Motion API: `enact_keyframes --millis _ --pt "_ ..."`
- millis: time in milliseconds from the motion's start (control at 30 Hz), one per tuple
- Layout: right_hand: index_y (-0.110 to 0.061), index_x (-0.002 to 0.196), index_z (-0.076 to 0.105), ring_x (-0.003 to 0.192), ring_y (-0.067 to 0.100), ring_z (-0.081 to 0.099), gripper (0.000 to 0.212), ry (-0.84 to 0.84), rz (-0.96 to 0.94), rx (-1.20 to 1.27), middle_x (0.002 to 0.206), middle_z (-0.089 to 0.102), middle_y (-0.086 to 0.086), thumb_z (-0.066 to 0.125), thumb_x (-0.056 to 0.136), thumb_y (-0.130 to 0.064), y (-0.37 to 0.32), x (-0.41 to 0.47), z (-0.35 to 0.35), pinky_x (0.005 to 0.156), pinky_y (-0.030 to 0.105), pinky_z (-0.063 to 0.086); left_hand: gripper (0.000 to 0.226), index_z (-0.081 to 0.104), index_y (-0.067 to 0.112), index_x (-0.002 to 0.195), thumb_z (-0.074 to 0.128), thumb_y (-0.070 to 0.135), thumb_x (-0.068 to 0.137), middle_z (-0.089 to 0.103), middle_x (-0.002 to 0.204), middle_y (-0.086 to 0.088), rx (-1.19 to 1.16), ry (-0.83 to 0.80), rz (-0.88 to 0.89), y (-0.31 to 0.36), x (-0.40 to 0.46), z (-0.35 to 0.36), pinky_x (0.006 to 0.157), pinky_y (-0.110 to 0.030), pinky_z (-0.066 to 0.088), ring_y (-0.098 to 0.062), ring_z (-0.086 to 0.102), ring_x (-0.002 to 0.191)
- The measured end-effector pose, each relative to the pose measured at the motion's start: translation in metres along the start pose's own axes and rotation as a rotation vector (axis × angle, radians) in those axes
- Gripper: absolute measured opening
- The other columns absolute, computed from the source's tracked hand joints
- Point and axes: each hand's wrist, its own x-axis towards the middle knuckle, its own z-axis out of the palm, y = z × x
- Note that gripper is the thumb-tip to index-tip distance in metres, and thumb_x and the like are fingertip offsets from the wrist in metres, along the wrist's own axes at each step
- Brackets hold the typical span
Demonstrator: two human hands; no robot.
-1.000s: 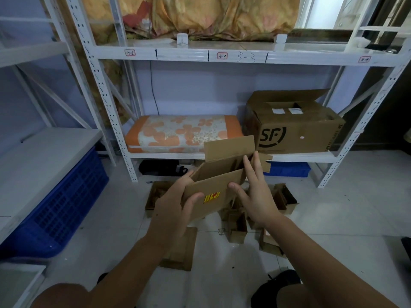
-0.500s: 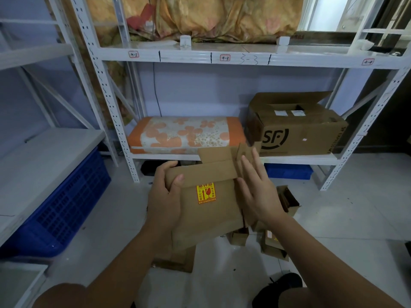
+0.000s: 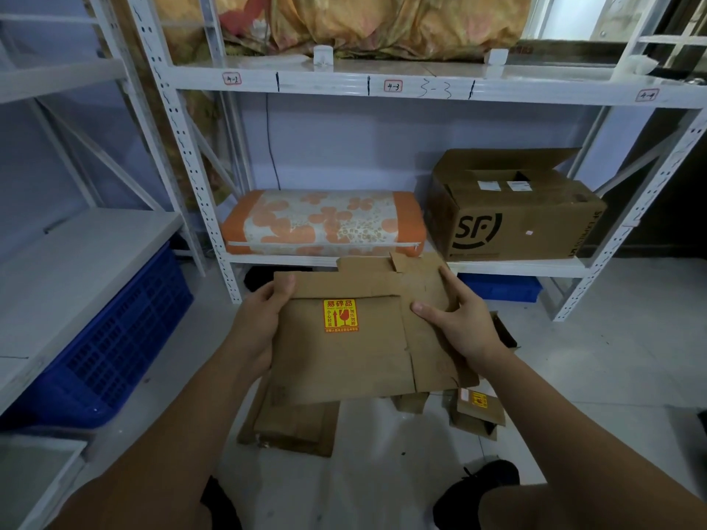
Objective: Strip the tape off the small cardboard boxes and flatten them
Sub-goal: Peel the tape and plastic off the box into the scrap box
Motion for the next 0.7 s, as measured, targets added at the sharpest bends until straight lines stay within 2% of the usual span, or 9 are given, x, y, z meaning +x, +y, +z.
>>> enact_keyframes --millis 100,200,267,400,467,600,700 --pt "-0.031 0.159 0.029 0.122 0.006 0.041 0.094 0.039 0.005 0.055 0.131 0.041 -0.018 0.083 0.081 -0.033 0.003 -0.002 0.0 0.098 0.027 0.039 0.032 0.066 0.014 0.13 0.064 0.026 0.099 0.075 0.12 -0.009 0.015 -0.078 -0.016 0.003 0.001 -0.001 0.08 -0.038 0.063 -0.027 0.074 0.106" --pt "-0.034 0.159 0.029 0.122 0.006 0.042 0.095 0.053 0.015 0.069 0.132 0.041 -0.019 0.083 0.081 -0.035 0.008 -0.003 0.0 0.095 0.023 0.04 0.04 0.072 0.01 0.121 0.067 0.041 0.097 0.077 0.115 -0.011 0.082 -0.071 -0.209 0.003 0.002 -0.002 0.089 -0.042 0.059 -0.028 0.075 0.103" --pt "-0.037 0.158 0.028 0.121 0.006 0.043 0.095 -0.002 0.009 0.009 0.132 0.042 -0.019 0.083 0.08 -0.038 0.011 -0.006 0.002 0.092 0.021 0.041 0.044 0.073 0.009 0.121 0.067 0.046 0.096 0.078 0.113 -0.011 0.075 -0.047 -0.249 0.002 0.004 -0.003 0.093 -0.044 0.058 -0.028 0.075 0.105" --pt "-0.037 0.158 0.027 0.123 0.006 0.043 0.097 -0.045 -0.002 -0.049 0.138 0.041 -0.018 0.083 0.078 -0.043 0.018 -0.012 0.011 0.097 0.024 0.041 0.031 0.068 0.016 0.127 0.065 0.031 0.101 0.078 0.112 -0.009 -0.002 0.02 -0.13 0.0 0.009 -0.006 0.085 -0.043 0.06 -0.028 0.076 0.101" --pt "-0.037 0.158 0.027 0.125 0.006 0.043 0.099 -0.072 -0.007 -0.068 0.14 0.04 -0.018 0.083 0.077 -0.046 0.02 -0.013 0.013 0.1 0.026 0.041 0.02 0.068 0.024 0.121 0.063 0.027 0.102 0.079 0.11 -0.006 0.014 0.062 -0.097 -0.002 0.011 -0.011 0.079 -0.042 0.061 -0.027 0.076 0.098" --pt "-0.038 0.154 0.035 0.115 0.004 0.054 0.095 -0.17 0.01 -0.014 0.136 0.047 -0.017 0.087 0.074 -0.04 0.018 -0.011 0.015 0.085 0.018 0.05 0.022 0.065 0.026 0.124 0.062 0.031 0.103 0.075 0.117 -0.007 0.092 0.112 -0.099 -0.006 0.017 -0.024 0.088 -0.046 0.059 -0.029 0.072 0.106" --pt "-0.037 0.149 0.041 0.116 0.006 0.054 0.097 -0.16 -0.004 -0.008 0.13 0.047 -0.021 0.09 0.066 -0.042 0.02 -0.005 0.022 0.096 0.034 0.055 0.031 0.063 0.02 0.128 0.056 0.04 0.105 0.07 0.117 -0.006 0.274 0.197 -0.013 -0.018 0.027 -0.027 0.09 -0.041 0.055 -0.025 0.067 0.108"
